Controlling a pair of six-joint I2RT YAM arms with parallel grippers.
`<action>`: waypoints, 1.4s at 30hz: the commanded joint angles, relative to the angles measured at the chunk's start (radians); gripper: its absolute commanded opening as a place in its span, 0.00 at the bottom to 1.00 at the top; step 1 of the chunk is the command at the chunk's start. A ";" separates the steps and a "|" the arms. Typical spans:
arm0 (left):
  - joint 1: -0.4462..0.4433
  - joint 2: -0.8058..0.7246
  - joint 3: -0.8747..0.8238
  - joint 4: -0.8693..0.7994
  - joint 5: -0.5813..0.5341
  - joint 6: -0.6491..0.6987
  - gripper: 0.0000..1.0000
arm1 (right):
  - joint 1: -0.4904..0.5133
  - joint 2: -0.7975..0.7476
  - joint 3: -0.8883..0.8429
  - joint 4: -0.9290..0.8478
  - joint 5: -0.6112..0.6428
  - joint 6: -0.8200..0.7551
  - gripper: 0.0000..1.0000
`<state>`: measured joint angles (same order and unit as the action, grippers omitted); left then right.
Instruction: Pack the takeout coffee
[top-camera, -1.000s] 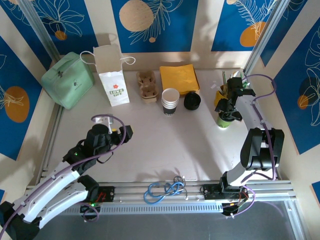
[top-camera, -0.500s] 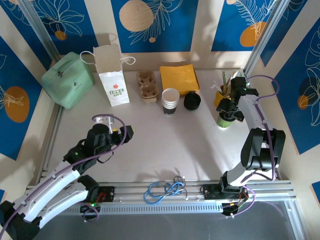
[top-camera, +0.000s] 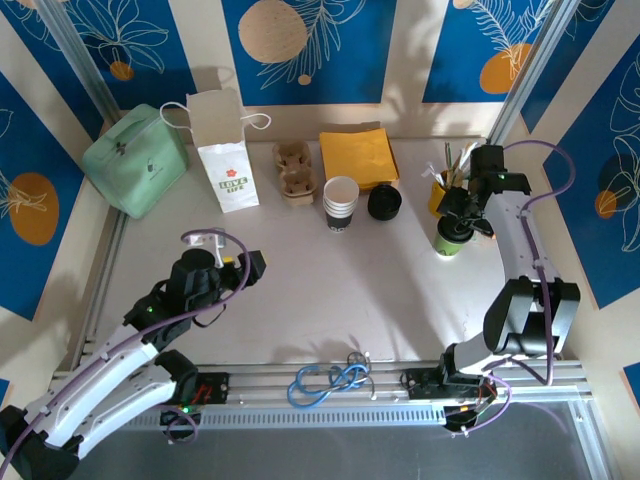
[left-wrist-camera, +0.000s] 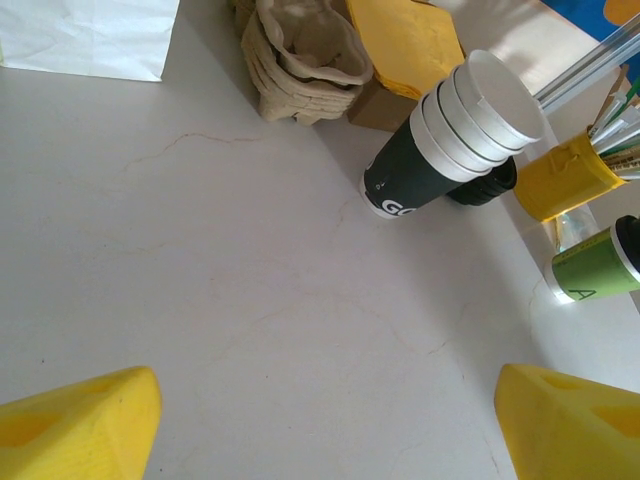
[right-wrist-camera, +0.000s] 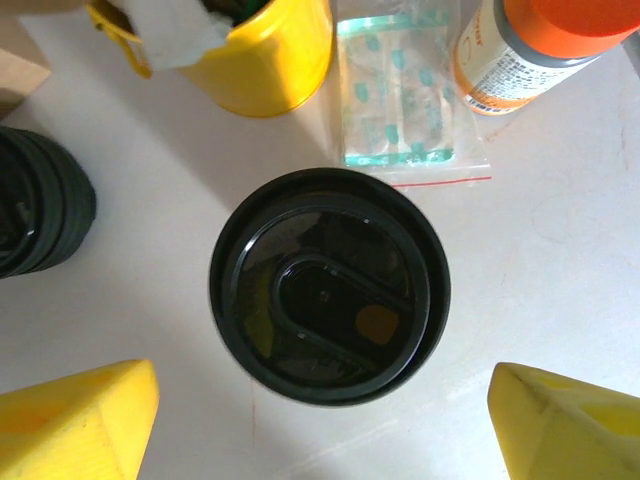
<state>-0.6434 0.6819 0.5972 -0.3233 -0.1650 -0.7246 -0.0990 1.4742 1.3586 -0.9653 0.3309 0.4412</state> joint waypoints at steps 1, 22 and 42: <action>0.013 -0.011 0.016 -0.012 0.003 0.010 0.86 | -0.004 -0.066 0.038 -0.047 -0.092 -0.021 0.86; 0.013 0.212 0.193 -0.053 0.020 0.012 0.86 | 0.285 -0.416 -0.292 0.418 -0.566 0.053 0.82; 0.037 0.846 0.680 -0.050 -0.006 -0.001 0.81 | 0.594 -0.548 -0.861 1.028 -0.177 0.049 0.81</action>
<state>-0.6304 1.4715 1.2060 -0.3603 -0.1577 -0.7280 0.4839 0.9478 0.5140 -0.0525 0.0837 0.4793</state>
